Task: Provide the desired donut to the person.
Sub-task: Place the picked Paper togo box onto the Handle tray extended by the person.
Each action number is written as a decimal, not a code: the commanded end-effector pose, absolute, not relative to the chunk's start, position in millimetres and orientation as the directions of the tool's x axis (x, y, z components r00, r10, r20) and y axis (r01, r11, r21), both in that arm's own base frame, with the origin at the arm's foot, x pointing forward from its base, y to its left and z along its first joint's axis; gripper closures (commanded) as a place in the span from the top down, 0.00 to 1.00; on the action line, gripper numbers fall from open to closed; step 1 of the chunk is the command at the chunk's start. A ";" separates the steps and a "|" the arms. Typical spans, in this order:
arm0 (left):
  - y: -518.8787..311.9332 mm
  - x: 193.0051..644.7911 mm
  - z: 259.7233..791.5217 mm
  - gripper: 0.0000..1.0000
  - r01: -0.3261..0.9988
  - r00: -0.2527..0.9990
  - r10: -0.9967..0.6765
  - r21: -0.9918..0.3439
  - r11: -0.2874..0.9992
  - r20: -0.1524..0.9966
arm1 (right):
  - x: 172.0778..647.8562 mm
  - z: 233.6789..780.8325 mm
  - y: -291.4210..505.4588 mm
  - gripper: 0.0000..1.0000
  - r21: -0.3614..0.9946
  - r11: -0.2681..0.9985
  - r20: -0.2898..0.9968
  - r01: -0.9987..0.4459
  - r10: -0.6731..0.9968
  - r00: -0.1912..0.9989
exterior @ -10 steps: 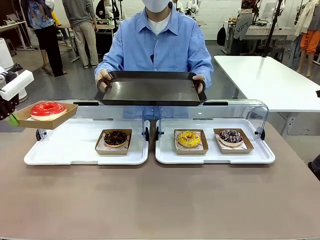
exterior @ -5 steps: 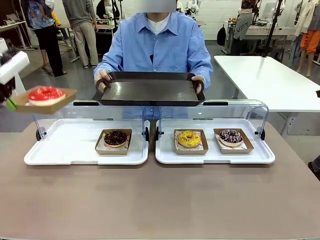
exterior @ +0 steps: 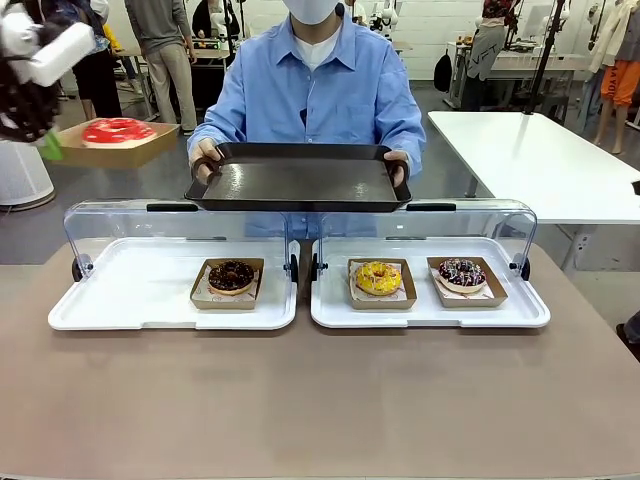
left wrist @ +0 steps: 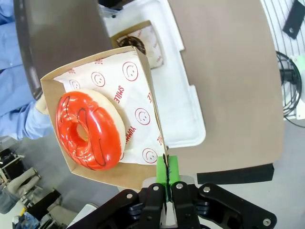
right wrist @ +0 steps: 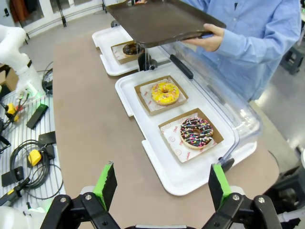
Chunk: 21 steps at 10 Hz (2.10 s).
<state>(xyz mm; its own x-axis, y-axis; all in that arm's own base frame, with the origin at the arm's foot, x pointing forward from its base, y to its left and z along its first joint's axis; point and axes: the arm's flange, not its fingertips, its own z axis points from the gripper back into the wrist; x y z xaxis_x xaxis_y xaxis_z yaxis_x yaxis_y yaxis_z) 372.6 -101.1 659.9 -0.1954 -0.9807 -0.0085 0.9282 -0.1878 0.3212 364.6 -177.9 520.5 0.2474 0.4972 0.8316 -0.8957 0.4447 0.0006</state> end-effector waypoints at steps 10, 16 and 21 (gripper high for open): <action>-239.0 530.2 623.4 0.01 0.966 -0.101 -0.994 0.243 -0.088 0.040 | 365.1 520.5 -178.6 1.00 -0.001 0.442 0.840 -0.897 0.486 0.239; -243.0 557.8 584.4 0.01 0.979 -0.096 -0.995 0.179 -0.094 0.002 | 365.1 520.5 -178.6 1.00 -0.001 0.442 0.840 -0.897 0.486 0.239; -236.2 560.4 579.0 0.59 0.980 -0.099 -0.995 0.175 -0.096 0.011 | 365.1 520.5 -178.6 1.00 -0.001 0.442 0.840 -0.897 0.486 0.239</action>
